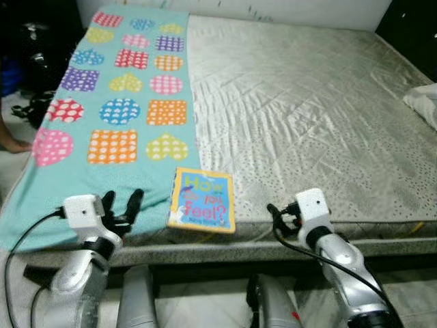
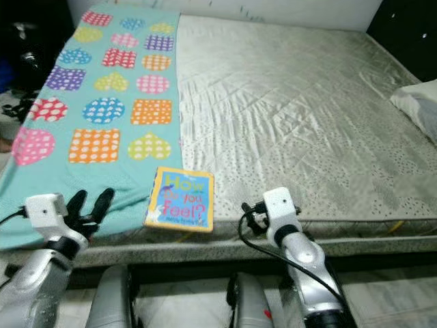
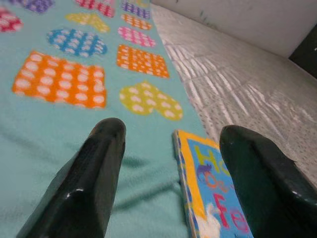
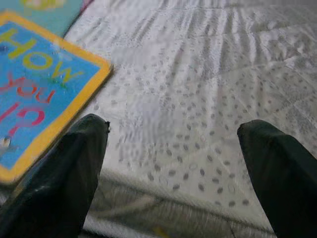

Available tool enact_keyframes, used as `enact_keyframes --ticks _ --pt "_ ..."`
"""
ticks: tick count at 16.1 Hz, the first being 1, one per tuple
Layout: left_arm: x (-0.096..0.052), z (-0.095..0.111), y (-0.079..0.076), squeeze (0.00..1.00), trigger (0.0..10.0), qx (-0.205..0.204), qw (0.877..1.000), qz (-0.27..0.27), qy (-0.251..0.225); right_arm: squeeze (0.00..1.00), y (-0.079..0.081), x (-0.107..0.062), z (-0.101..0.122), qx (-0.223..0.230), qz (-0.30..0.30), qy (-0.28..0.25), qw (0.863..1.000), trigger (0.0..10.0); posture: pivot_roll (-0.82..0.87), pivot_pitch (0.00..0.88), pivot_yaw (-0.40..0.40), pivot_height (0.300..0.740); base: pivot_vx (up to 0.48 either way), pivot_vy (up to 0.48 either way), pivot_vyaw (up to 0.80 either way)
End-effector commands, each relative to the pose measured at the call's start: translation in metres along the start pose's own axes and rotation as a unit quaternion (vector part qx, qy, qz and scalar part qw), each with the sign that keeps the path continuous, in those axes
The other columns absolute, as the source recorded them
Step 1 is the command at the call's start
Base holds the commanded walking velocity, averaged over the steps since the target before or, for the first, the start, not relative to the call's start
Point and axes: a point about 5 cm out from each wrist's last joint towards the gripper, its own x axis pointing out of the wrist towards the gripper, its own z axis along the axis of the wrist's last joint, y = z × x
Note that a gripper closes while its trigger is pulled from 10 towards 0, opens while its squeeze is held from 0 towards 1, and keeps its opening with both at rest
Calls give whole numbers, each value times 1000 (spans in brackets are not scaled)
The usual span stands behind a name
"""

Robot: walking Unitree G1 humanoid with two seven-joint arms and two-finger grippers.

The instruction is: Clean up the room

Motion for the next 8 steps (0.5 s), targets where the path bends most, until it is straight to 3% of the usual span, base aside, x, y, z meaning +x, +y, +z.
enact_keyframes --ticks 1,5,8 --pt "1 -1 -6 0 10000 -3 1000 -10 2 0 -8 -4 -4 -2 -8 8 1000 10000 -32 116 -91 549 315 0 0" --pt "1 -1 -5 0 10000 -2 1000 -9 4 0 -7 -4 -4 -2 -9 9 1000 10000 -33 115 -89 549 294 0 0" --pt "1 -1 -2 0 10000 -3 1000 6 5 0 -7 -4 -5 -4 -9 9 1000 10000 -31 115 -87 549 0 0 0"
